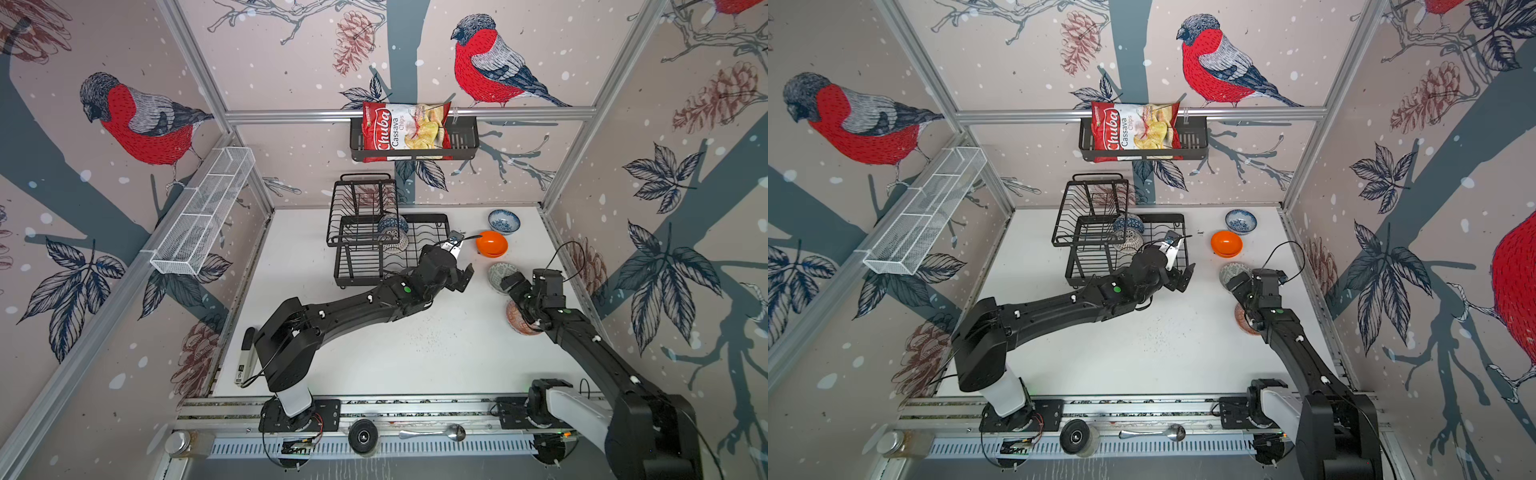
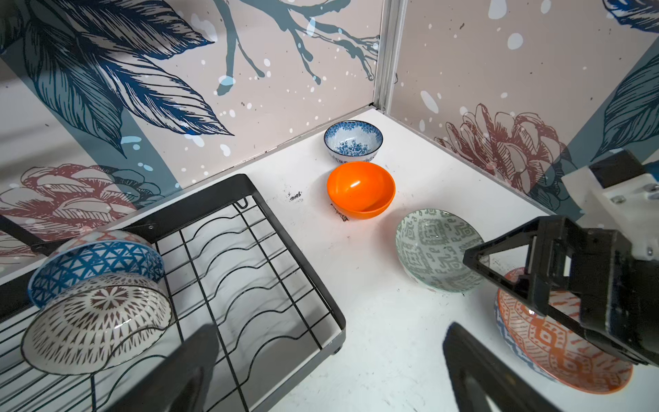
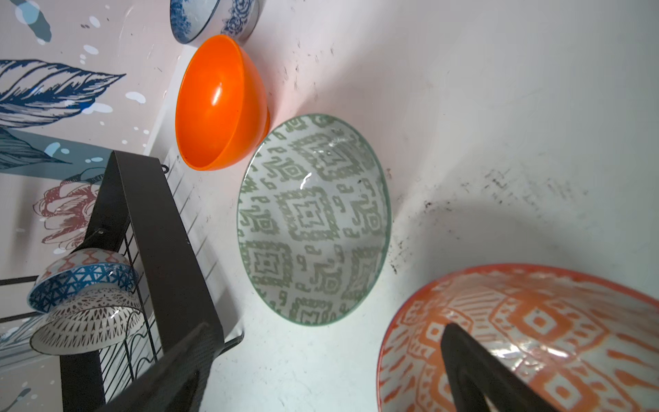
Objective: Load bowls into a dish rack
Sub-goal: Move the bowl to the middle-right of the table.
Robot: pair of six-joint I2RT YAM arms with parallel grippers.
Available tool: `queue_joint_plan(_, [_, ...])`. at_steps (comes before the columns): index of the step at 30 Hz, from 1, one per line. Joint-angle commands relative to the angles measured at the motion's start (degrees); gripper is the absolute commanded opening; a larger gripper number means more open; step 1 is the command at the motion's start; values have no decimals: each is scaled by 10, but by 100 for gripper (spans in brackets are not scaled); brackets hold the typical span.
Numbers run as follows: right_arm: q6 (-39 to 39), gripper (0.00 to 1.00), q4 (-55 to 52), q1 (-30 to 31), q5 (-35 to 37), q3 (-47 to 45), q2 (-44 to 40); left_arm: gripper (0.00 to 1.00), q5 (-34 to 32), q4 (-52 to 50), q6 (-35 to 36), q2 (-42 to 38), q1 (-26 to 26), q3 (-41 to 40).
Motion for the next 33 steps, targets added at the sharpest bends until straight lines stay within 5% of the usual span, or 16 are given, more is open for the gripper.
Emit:
queue_joint_plan(1, [-16, 100, 1, 6, 3, -6, -9, 98, -12, 18, 0, -6, -1, -4])
queue_joint_plan(12, [-21, 100, 21, 24, -3, -43, -9, 98, -14, 12, -3, -2, -1, -2])
queue_joint_plan(33, [8, 100, 86, 157, 24, -24, 74, 98, -50, 0, 7, -23, -1, -18])
